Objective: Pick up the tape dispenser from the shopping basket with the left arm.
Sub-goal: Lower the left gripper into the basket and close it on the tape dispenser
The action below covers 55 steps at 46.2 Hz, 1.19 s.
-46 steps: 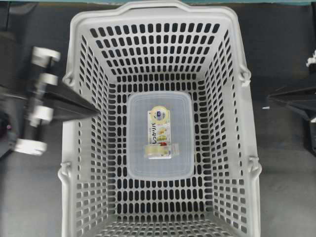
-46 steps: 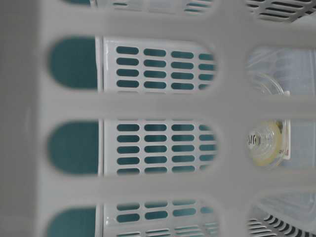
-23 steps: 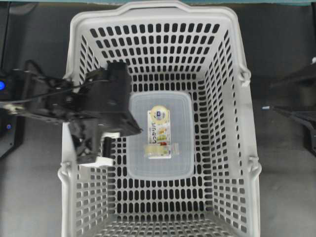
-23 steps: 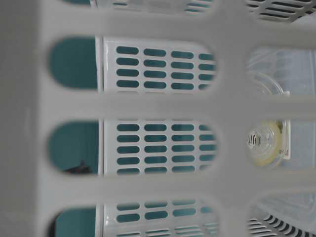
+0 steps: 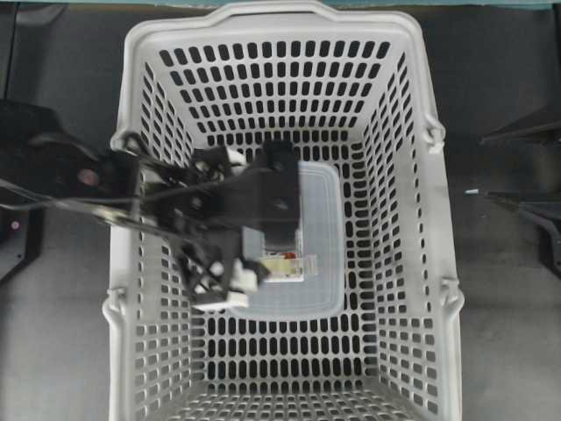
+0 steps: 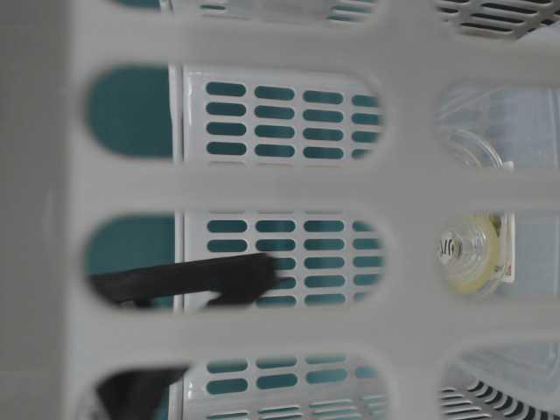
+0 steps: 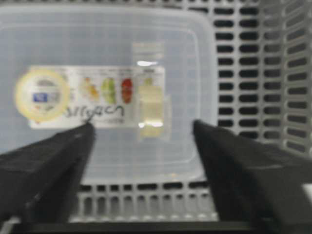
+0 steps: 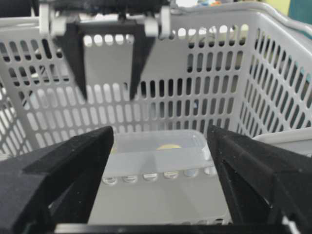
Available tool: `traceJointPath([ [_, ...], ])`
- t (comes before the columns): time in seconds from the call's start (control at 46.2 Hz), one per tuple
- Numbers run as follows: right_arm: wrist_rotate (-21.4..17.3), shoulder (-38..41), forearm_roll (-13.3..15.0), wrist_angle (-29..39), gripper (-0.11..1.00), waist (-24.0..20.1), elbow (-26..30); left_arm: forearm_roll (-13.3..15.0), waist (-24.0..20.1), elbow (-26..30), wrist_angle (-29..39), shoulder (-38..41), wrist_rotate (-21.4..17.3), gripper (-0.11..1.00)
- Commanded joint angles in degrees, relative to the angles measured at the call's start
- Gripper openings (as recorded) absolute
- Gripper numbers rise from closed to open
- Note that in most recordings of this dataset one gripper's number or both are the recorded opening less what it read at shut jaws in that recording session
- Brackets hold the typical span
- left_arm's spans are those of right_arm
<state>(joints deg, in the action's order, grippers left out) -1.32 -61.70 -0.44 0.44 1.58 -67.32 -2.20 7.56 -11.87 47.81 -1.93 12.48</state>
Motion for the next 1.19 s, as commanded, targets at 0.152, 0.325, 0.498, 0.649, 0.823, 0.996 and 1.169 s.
traceJointPath([
  [0.152, -0.1, 0.1, -0.1, -0.3, 0.74, 0.2, 0.7, -0.3, 1.1, 2.2, 0.6, 6.1, 1.3, 0.91],
  [0.325, -0.1, 0.1, -0.1, -0.4, 0.74, 0.2, 0.6, -0.3, 1.2, 1.8, -0.4, 8.9, 1.2, 0.90],
  [0.498, -0.1, 0.1, -0.2, -0.3, 0.74, 0.2, 0.4, -0.3, 1.1, 1.7, -2.5, 9.8, 1.1, 0.87],
  [0.649, -0.1, 0.0, -0.1, -0.3, 0.74, 0.2, 0.2, -0.3, 1.2, 1.5, -2.1, 9.4, 0.5, 0.53],
  [0.823, -0.1, 0.1, -0.2, -0.3, 0.74, 0.2, 0.0, -0.4, 1.1, 4.7, 1.0, 7.8, -0.7, 0.28],
  [0.996, -0.1, 0.0, -0.1, -0.3, 0.74, 0.3, -0.2, -0.4, 0.8, 13.3, 12.5, 5.6, -2.9, 0.28],
  [1.169, -0.1, -0.2, -0.1, -0.3, 0.74, 0.3, -0.2, -0.4, 0.7, 25.7, 25.6, 5.1, -3.0, 0.28],
])
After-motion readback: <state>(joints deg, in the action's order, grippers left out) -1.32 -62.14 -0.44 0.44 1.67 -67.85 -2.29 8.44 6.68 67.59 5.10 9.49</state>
